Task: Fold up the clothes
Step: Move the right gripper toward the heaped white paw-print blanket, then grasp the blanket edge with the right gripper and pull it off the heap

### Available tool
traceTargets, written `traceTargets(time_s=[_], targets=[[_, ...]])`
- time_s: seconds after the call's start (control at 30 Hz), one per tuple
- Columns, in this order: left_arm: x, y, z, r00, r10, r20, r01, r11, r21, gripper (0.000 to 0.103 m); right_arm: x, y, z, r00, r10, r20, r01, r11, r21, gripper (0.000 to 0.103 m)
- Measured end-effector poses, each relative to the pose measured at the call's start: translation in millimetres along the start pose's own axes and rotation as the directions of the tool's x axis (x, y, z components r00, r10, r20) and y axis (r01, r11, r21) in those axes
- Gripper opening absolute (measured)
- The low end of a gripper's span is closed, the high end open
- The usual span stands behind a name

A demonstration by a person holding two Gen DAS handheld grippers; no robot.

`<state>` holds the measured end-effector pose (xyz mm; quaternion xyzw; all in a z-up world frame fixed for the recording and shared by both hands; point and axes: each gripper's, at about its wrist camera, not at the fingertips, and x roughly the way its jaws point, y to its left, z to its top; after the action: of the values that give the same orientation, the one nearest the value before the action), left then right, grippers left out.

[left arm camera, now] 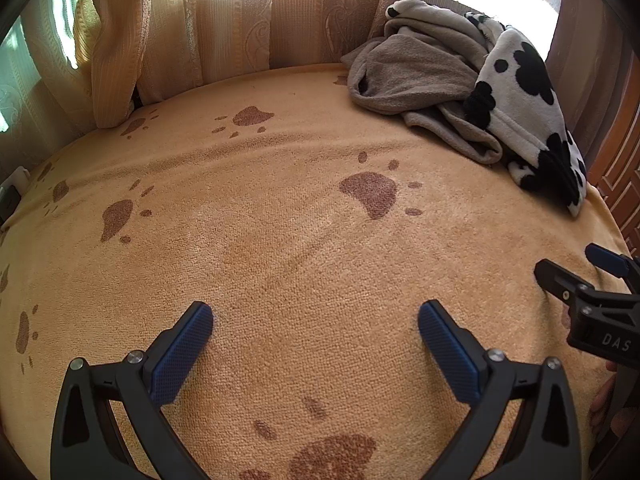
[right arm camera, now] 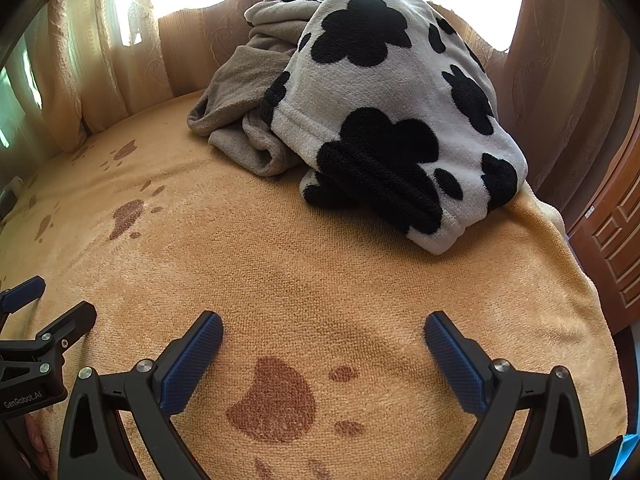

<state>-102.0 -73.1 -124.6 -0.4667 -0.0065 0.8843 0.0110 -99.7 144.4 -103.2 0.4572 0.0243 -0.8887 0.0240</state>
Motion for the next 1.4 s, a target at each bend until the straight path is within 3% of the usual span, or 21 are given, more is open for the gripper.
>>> traceTargets(time_s=[0.17,0.27,0.43,0.5,0.67,0.87,0.93,1.0,1.13,1.2,1.27,1.4], targets=[[0,0,-1,1.000,-0.002,0.002,0.002,1.000,0.001,0.103,-1,1,0,1.000,-0.006,-0.013,0.006,1.000,-0.016,0.103],[-1,3,-2,1.000,-0.017,0.006,0.017,1.000,-0.012,0.103,-4,7,3,0.997,-0.073,-0.010,0.072,0.997,-0.024,0.103],[-8,28,-2,0.995,-0.093,0.031,0.097,0.986,-0.136,0.103,-32,24,22,0.959,-0.225,0.172,0.246,0.963,-0.108,0.103],[-10,38,-2,0.991,-0.123,0.044,0.129,0.974,-0.184,0.103,-35,20,39,0.956,-0.200,0.214,0.227,0.968,-0.109,0.103],[-16,60,-2,0.980,-0.181,0.078,0.196,0.936,-0.292,0.103,0,9,76,0.970,-0.138,0.200,0.162,0.981,-0.106,0.103],[-10,53,1,0.990,-0.127,0.055,0.137,0.959,-0.247,0.103,25,-5,86,0.984,-0.046,0.174,0.054,0.998,-0.040,0.101],[-11,48,-2,0.993,-0.103,0.050,0.111,0.970,-0.218,0.103,25,-11,85,0.981,-0.041,0.188,0.046,0.999,-0.022,0.088],[-10,43,-2,0.996,-0.077,0.044,0.084,0.978,-0.191,0.103,22,-18,84,0.978,-0.059,0.201,0.058,0.998,0.007,0.058],[-9,37,-2,0.998,-0.055,0.037,0.060,0.985,-0.160,0.103,19,-29,82,0.977,-0.006,0.213,-0.001,1.000,0.029,0.049],[-9,36,-1,0.998,-0.054,0.037,0.060,0.986,-0.156,0.103,14,-29,81,0.974,0.004,0.228,-0.011,0.999,0.033,0.035],[-9,37,-1,0.998,-0.059,0.036,0.064,0.985,-0.159,0.103,8,-35,78,0.967,0.028,0.251,-0.044,0.997,0.059,0.029],[-11,38,1,0.997,-0.072,0.035,0.077,0.983,-0.169,0.103,-8,-50,73,0.949,0.134,0.284,-0.177,0.976,0.131,0.020]])
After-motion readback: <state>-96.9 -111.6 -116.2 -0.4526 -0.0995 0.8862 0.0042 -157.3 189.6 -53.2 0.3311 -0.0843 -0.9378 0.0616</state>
